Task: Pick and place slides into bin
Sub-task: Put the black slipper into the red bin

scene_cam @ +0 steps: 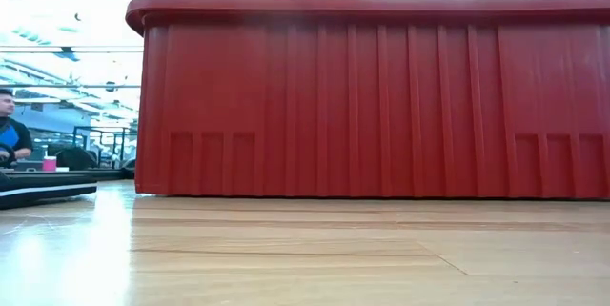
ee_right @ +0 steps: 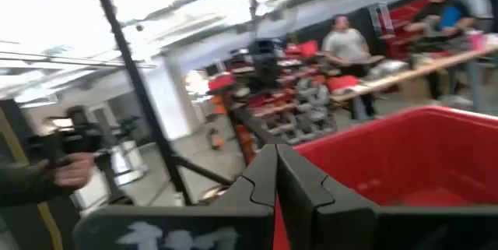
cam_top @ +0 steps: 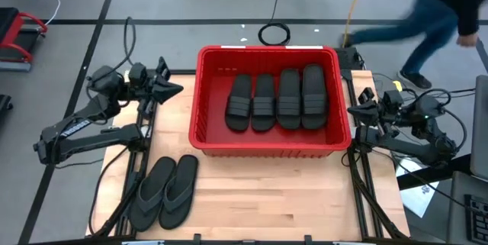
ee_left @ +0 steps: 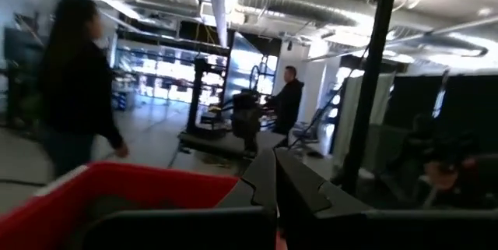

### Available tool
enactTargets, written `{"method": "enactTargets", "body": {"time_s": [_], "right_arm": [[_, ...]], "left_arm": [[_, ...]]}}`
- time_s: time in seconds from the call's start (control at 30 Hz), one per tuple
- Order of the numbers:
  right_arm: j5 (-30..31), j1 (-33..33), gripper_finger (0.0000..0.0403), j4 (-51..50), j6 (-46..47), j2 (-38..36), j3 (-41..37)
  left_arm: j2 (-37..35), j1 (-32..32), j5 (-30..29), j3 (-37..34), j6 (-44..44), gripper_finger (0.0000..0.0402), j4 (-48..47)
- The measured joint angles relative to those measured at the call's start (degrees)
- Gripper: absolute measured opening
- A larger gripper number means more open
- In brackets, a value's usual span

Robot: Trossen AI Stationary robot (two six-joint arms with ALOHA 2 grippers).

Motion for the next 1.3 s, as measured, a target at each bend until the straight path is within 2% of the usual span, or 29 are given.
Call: {"method": "enactTargets", "body": {"time_s": [0.13, 0.23, 0.4, 0.5, 0.57, 0.67, 0.77, 0.93, 1.07, 1.3], "right_arm": [[3.6, -0.02, 0.0, -0.53, -0.03, 0.02, 0.0], [3.64, -0.02, 0.0, -0.06, -1.2, 0.02, 0.0], [3.63, -0.02, 0.0, 0.39, -3.29, 0.02, 0.0], [3.63, -0.02, 0.0, 0.44, -4.04, 0.02, 0.0], [3.54, -0.02, 0.0, 0.63, -4.94, 0.02, 0.0], [3.5, -0.02, 0.0, 0.46, -5.15, 0.02, 0.0], [3.44, -0.02, 0.0, 0.47, -5.12, 0.02, 0.0], [3.54, -0.02, 0.0, 0.45, -7.39, 0.02, 0.0], [3.76, -0.02, 0.0, 0.45, -7.95, 0.02, 0.0], [3.85, -0.02, 0.0, 0.62, -9.73, 0.02, 0.02]], "left_arm": [[-2.95, 1.57, 0.0, 0.09, 4.44, 0.0, -9.05], [-4.44, 1.79, 0.1, 0.09, 4.41, 0.0, -16.76], [-4.73, 0.93, 1.84, 0.07, -0.08, 0.0, -28.73], [-4.75, -0.81, 2.31, 0.03, -3.67, 0.0001, -28.33], [-5.63, -3.14, 0.3, 0.7, -4.75, 0.0, -26.57], [-6.5, -7.14, -6.31, 4.16, -4.28, 0.0, -26.7], [-5.37, -10.82, -10.87, 9.44, -4.14, 0.0, -33.35], [0.34, -18.31, -16.82, 18.87, -4.55, 0.0, -49.02], [6.0, -24.49, -18.57, 23.16, -6.47, 0.0, -57.93], [14.89, -37.76, -18.24, 23.86, -8.1, 0.0, -60.84]]}}
